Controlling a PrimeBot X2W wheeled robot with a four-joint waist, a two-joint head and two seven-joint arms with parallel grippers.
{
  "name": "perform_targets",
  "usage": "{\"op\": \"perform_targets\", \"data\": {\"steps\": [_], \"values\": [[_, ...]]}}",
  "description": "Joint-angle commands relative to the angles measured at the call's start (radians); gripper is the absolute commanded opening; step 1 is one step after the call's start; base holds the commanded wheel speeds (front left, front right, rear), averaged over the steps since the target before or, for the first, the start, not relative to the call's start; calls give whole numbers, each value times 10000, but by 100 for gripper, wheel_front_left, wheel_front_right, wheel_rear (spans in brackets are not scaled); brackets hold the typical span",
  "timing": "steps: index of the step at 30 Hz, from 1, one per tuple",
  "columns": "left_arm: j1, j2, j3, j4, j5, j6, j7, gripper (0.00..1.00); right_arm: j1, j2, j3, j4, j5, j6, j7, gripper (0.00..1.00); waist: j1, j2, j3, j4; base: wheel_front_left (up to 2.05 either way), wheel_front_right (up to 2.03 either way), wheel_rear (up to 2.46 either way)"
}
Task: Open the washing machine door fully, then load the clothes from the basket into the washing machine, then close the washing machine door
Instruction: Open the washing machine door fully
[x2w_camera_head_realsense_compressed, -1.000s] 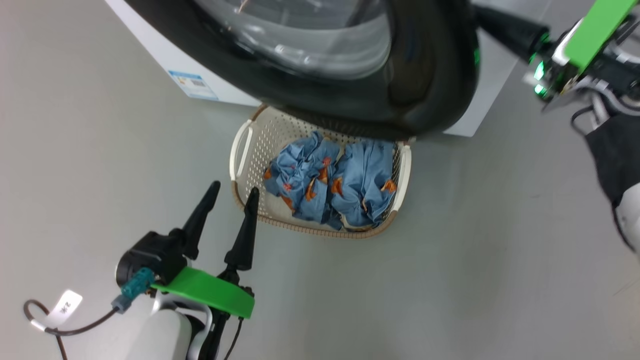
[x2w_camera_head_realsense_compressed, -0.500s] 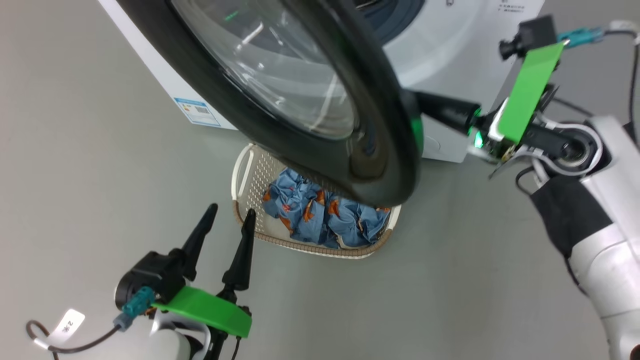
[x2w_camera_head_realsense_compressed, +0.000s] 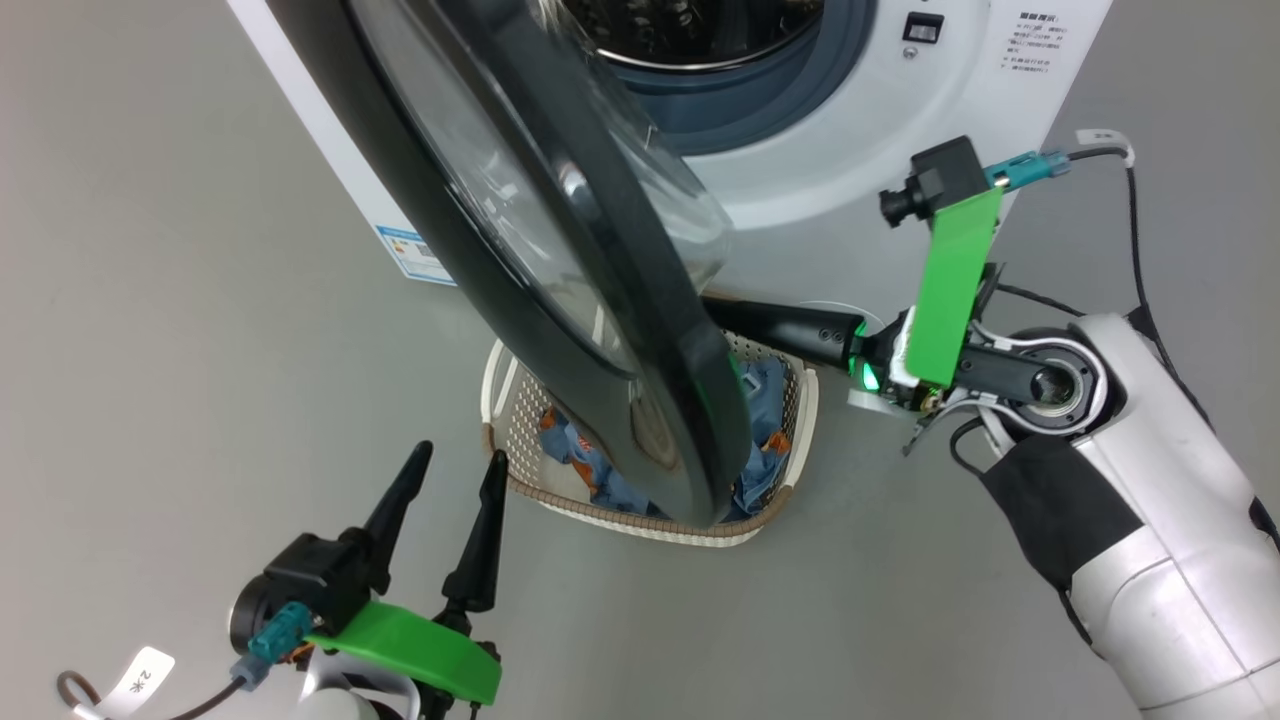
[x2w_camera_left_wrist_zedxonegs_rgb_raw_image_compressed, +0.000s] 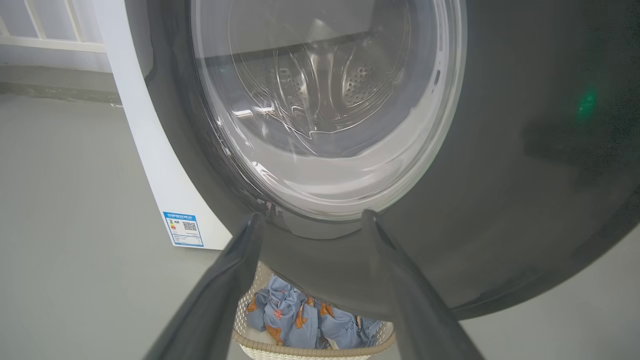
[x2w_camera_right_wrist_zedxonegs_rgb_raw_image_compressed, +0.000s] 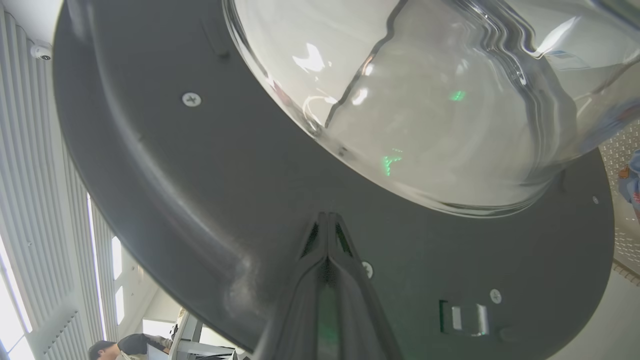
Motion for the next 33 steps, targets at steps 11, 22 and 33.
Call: {"op": "perform_targets", "data": {"steps": [11, 22, 33], "values": [[184, 194, 417, -173, 174, -14, -65, 100, 669, 331, -101, -308, -255, 31, -256, 2, 0, -1, -431, -144, 0, 0, 0], [347, 428, 489, -35, 9, -14, -65, 100, 1649, -269, -590, -367, -856, 31, -1458, 100, 0, -1, -900, -706, 0, 0, 0], [659, 733, 823, 51, -193, -14, -65, 100, 2891, -1019, -731, -256, -1308, 31, -2913, 100, 0, -1, -1448, -1349, 0, 0, 0]]}}
